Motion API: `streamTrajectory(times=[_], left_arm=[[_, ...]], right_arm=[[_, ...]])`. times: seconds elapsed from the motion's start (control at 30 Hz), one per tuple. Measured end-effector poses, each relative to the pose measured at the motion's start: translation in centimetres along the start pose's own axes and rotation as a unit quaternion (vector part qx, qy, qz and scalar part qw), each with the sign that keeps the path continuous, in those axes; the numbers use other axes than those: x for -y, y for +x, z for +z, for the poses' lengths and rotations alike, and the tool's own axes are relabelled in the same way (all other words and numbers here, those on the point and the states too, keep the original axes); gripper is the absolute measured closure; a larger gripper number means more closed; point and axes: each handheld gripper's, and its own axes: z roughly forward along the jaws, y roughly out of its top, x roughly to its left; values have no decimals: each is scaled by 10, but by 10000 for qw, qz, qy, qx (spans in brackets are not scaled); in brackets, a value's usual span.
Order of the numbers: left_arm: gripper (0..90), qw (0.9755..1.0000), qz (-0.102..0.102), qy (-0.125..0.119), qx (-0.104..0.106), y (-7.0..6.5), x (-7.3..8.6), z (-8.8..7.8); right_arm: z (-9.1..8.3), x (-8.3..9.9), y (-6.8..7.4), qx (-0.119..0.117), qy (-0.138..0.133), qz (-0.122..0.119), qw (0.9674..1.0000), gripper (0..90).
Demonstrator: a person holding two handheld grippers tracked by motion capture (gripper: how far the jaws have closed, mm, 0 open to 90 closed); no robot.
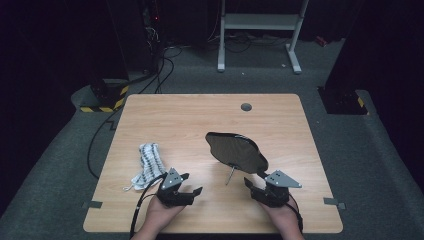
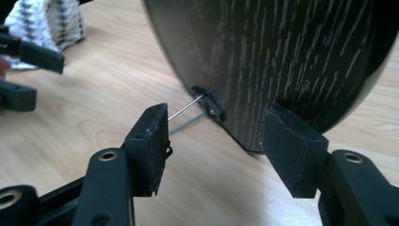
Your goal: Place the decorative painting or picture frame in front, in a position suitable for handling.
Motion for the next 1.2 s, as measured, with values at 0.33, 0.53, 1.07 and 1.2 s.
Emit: streamTrajectory(times=[0.33,0.53,1.07,1.2], left_arm=[[262,10000,-21,-57,5,2,0,-3],[262,10000,-32,-59,7,3,0,-4],[263,10000,-36,-53,-5,4,0,-4],[263,10000,-18,-29,-2,4,0,-4]], right_arm=[[12,-11,-13,320,74,12,9995,416],[24,-20,-20,506,125,-42,9986,408],[49,-39,-44,723,184,76,9972,408],[56,-43,-51,843,203,135,9961,410]])
